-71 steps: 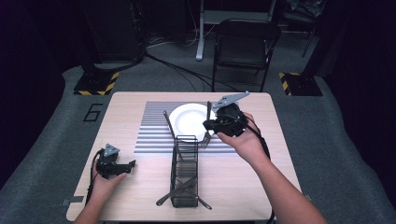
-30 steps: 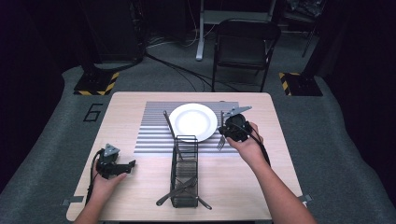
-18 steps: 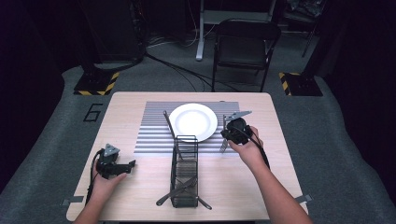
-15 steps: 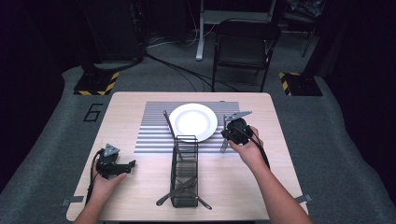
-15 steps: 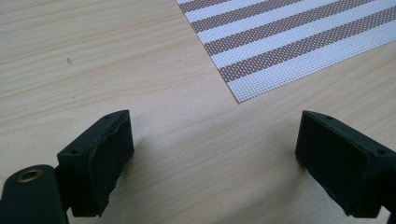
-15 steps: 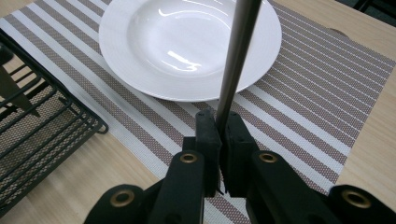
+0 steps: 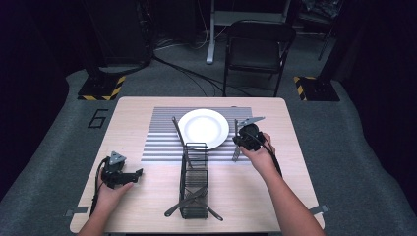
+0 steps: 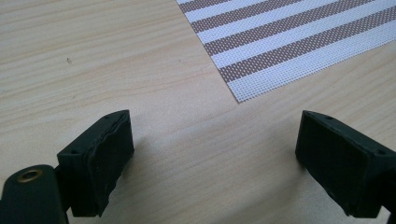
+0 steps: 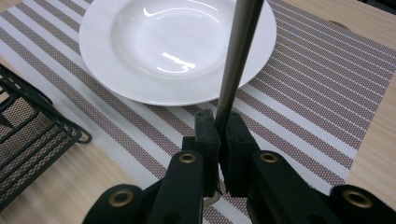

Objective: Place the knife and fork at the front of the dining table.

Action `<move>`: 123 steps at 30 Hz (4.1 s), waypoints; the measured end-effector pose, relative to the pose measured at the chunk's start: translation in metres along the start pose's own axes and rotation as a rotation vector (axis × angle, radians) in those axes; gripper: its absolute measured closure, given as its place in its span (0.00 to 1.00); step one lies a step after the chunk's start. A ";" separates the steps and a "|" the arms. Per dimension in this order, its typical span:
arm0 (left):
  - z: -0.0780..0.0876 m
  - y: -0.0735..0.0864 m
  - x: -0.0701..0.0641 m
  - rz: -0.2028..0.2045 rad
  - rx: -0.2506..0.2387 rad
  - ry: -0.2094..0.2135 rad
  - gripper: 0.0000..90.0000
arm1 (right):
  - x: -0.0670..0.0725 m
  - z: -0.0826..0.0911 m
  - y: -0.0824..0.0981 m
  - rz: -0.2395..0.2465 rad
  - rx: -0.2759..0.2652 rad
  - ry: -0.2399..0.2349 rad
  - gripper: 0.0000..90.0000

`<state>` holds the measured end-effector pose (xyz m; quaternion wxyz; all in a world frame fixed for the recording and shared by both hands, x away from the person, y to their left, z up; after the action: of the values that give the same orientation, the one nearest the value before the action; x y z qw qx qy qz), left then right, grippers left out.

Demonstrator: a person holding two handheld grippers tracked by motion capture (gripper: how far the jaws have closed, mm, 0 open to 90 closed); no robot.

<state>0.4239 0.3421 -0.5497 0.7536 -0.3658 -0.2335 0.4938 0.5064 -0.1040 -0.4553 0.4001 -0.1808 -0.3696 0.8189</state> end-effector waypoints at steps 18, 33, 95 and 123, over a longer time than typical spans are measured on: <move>0.000 0.000 0.000 0.001 0.000 0.000 0.12 | -0.021 -0.026 -0.001 -0.132 0.002 0.041 0.93; 0.000 0.000 0.000 -0.002 -0.001 0.003 0.12 | -0.039 -0.048 0.007 -0.338 0.002 0.062 0.94; 0.000 0.000 -0.001 -0.008 0.000 0.008 0.13 | -0.063 -0.095 0.019 -0.674 0.016 0.086 0.93; 0.000 0.000 -0.001 -0.010 0.004 0.008 0.13 | -0.070 -0.090 0.020 -0.670 0.009 0.141 0.91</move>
<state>0.4238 0.3411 -0.5494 0.7576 -0.3653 -0.2314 0.4889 0.5915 -0.1259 -0.5298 0.6723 -0.1036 -0.3764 0.6290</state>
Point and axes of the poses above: each handheld gripper's, and its own axes: z roughly backward along the jaws, y roughly out of its underside, x roughly to its left, the point moved 3 cm from there along -z, roughly forward along the jaws, and after that the axes turned 4 degrees about -x, right-handed, at the moved point
